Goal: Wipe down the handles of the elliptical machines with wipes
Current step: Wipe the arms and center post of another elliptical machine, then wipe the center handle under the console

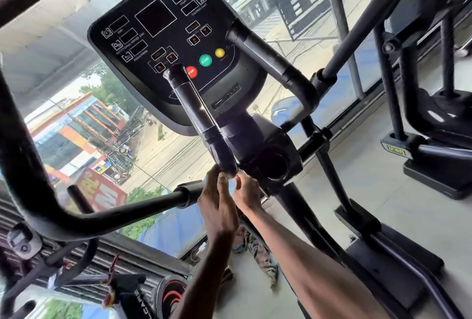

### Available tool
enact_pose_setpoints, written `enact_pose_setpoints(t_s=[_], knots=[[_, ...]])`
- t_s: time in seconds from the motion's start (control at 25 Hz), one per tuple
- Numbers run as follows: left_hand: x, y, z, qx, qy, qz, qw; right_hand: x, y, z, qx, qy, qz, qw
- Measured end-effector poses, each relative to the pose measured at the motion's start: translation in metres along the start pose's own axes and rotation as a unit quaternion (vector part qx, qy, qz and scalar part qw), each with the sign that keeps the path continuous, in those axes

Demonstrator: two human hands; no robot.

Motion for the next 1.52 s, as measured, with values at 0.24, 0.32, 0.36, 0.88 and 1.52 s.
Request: enact_pose_setpoints(t_s=[0.24, 0.32, 0.36, 0.88, 1.52], knots=[[-0.005, 0.000, -0.004, -0.013, 0.003, -0.002, 1.000, 0.001, -0.030, -0.007, 0.007, 0.009, 0.108, 0.994], [-0.015, 0.002, -0.013, -0.015, -0.021, -0.013, 1.000, 0.001, -0.046, -0.022, -0.033, 0.030, 0.239, 0.970], [-0.024, 0.004, -0.022, -0.007, -0.042, -0.027, 0.999, 0.005, -0.055, -0.035, -0.052, 0.051, 0.308, 0.949], [0.047, 0.198, -0.199, -0.454, -0.167, -0.260, 0.836, 0.036, -0.255, -0.323, 0.254, 0.167, 0.359, 0.882], [0.408, 0.157, -0.700, -0.807, -0.041, -0.300, 0.506, -0.047, -0.420, -0.935, 0.698, 0.116, 0.071, 0.703]])
Point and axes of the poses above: each hand's wrist, its own z-axis towards the middle knuckle, its own y-axis out of the palm, x = y × z, the point moved 7 cm from there along z, towards the middle knuckle, and after that the axes turned 8 degrees about -x, right-handed, at the moved point
